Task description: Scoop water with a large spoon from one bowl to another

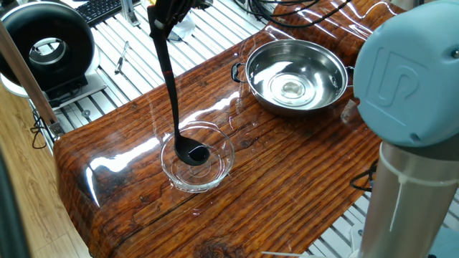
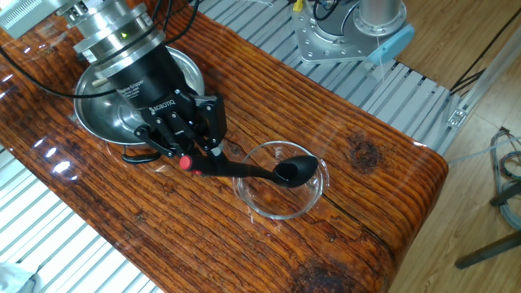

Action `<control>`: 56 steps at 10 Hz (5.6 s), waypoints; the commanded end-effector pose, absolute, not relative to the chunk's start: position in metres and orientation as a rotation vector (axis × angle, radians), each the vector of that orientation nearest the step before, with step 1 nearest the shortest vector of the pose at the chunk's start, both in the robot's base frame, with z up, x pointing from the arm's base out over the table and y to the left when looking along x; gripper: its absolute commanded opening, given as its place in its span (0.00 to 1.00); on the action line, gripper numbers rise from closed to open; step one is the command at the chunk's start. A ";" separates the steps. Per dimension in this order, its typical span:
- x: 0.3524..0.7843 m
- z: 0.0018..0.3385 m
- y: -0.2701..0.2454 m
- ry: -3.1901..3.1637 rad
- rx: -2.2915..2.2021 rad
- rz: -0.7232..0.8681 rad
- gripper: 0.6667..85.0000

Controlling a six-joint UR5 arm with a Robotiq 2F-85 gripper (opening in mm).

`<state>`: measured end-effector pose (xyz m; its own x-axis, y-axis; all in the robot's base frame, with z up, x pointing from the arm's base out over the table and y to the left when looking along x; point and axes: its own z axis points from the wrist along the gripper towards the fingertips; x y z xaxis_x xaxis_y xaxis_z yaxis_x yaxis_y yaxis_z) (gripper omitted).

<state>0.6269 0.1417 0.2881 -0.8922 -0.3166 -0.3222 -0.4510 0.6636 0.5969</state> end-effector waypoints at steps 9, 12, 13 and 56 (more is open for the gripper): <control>0.618 0.306 0.146 2.533 -0.691 1.247 0.00; 0.616 0.313 0.147 2.476 -0.702 1.305 0.00; 0.614 0.316 0.147 2.462 -0.700 1.328 0.00; 0.629 0.287 0.036 2.975 -0.221 0.237 0.00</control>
<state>0.6309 0.0573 0.2848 -0.9781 -0.1083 -0.1778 -0.1436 0.9693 0.1995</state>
